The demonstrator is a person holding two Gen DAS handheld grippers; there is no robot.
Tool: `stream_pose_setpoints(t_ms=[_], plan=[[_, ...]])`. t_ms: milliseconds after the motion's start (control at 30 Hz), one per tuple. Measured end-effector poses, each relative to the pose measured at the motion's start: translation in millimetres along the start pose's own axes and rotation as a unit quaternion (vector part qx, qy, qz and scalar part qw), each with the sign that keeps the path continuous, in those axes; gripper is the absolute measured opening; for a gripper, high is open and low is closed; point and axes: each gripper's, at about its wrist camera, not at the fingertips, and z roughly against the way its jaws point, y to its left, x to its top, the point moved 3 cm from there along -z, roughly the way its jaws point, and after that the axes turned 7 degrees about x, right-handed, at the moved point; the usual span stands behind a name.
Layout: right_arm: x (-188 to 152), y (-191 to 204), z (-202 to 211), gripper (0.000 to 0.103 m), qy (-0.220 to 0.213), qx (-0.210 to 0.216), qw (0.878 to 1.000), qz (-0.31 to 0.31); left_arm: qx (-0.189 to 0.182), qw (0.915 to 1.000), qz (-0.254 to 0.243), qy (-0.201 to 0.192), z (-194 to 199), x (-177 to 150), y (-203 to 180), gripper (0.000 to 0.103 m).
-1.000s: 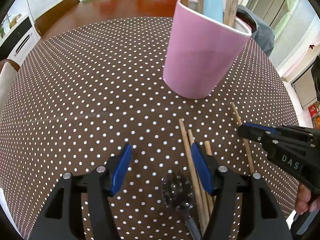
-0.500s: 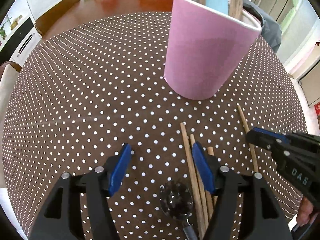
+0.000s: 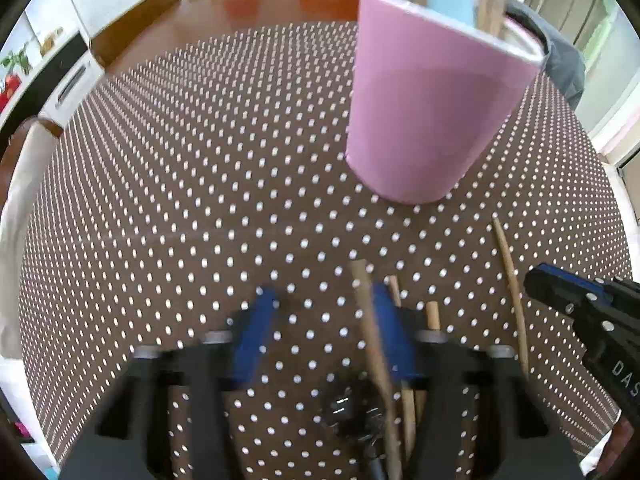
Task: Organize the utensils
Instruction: 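Grasp a chopstick with the right tool while the left tool grasps one too, then lift both chopsticks, lower them into the pink cup and open both tools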
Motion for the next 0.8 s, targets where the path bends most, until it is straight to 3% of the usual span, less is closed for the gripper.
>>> stream_pose_setpoints(t_ms=[33,233,433,533,600,733,800], plan=[[-1,1,3,0.006,-0.001,0.003,1.0,0.001,0.003,1.0,0.0,-0.001,2,-10,3,0.007],[-2,8,20,0.006,-0.019,-0.001,0.999,0.028,0.0,0.9997,0.023,0.002,5,-5,3,0.005],[-3,15,3,0.008,0.005,-0.049,0.997,0.053,-0.008,0.9992,0.037,-0.016,21,0,24,0.005],[-3,15,-13,0.02,0.024,-0.063,0.997,0.044,-0.01,0.9989,0.037,-0.025,32,1,26,0.005],[-2,21,-15,0.028,0.012,-0.076,0.996,0.052,-0.013,0.9988,0.037,-0.029,37,0,27,0.005],[-6,39,-23,0.028,-0.008,-0.118,0.988,0.098,-0.013,0.9986,0.036,-0.035,44,-4,30,0.005],[-7,46,-26,0.007,-0.005,-0.105,0.989,0.108,-0.017,0.9985,0.036,-0.039,49,-8,31,0.005]])
